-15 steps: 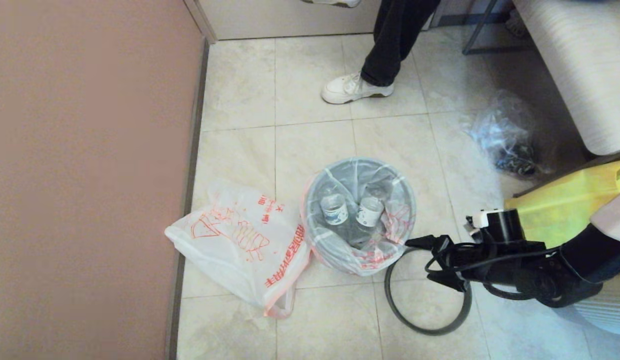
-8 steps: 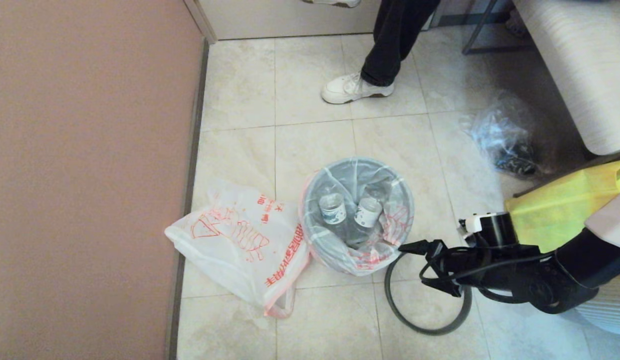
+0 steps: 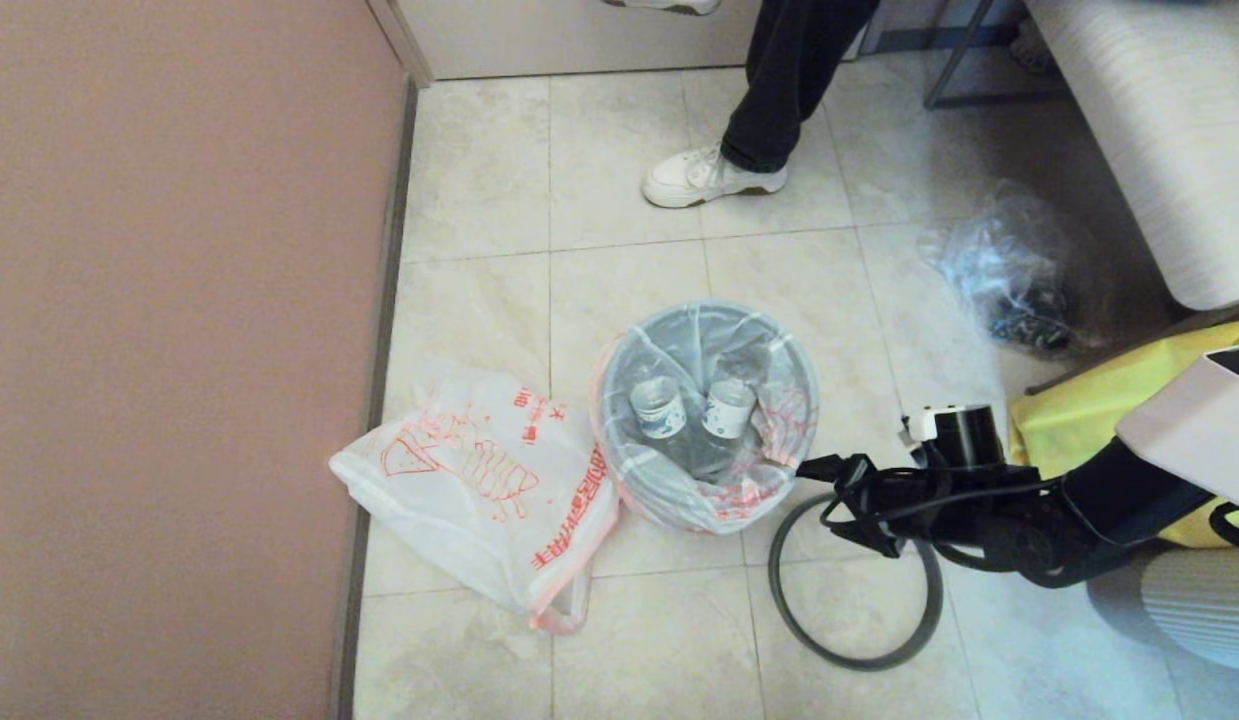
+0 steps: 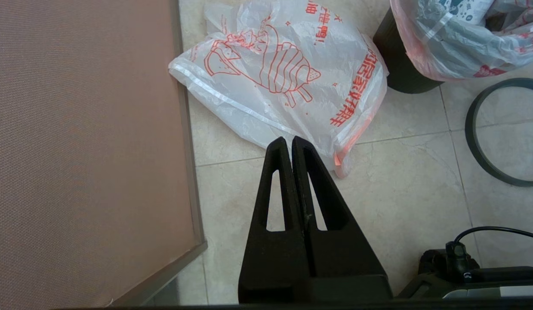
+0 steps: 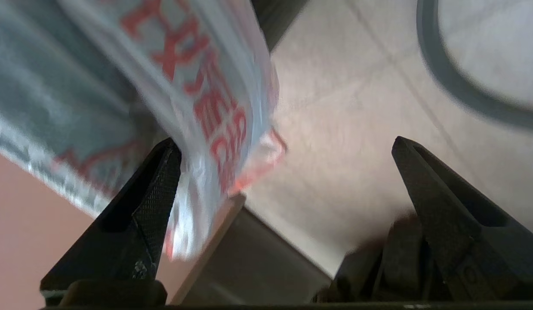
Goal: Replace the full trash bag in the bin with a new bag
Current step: Place the trash bag on the floor
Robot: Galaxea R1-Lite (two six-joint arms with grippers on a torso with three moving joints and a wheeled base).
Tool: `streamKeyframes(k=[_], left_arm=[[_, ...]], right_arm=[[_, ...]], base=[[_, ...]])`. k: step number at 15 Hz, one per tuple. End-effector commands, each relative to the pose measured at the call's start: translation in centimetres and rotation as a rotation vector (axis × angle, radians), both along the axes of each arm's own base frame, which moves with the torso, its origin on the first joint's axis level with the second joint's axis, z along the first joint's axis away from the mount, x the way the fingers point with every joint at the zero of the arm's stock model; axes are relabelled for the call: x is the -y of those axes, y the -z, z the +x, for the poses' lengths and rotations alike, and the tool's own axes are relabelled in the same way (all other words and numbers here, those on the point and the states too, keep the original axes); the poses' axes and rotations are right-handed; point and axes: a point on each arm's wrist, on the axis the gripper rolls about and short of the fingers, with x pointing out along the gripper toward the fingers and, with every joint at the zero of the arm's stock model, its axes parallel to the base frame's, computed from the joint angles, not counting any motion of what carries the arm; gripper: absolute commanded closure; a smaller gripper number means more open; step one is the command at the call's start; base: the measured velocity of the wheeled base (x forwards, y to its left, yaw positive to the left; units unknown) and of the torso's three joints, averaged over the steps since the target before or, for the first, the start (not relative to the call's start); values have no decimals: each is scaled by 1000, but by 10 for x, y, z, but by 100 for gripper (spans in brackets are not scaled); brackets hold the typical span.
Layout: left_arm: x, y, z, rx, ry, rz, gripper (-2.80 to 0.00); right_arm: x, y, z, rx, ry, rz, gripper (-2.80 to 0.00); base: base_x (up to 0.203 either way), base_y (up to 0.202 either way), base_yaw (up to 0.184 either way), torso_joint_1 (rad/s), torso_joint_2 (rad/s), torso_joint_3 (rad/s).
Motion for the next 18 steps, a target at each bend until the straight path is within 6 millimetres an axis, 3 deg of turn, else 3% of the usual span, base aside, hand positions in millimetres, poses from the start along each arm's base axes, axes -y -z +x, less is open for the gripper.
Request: streamKeyframes(k=[1,8,15,18], left_arm=[[0,0,0,-1,1,0,0],[0,0,0,-1,0,0,0],[0,0,0,-1,0,0,0],[0,0,0,-1,0,0,0]], right_arm=[[-1,8,6,-4,0,-6,-280],[7,22,23,13,60,-179,-280],[29,21,28,-1,132,-236,-280],[29,9,24,18,123,-210,-280]], base=[[0,0,0,0,0,0],[0,0,0,0,0,0],[0,0,0,0,0,0],[0,0,0,0,0,0]])
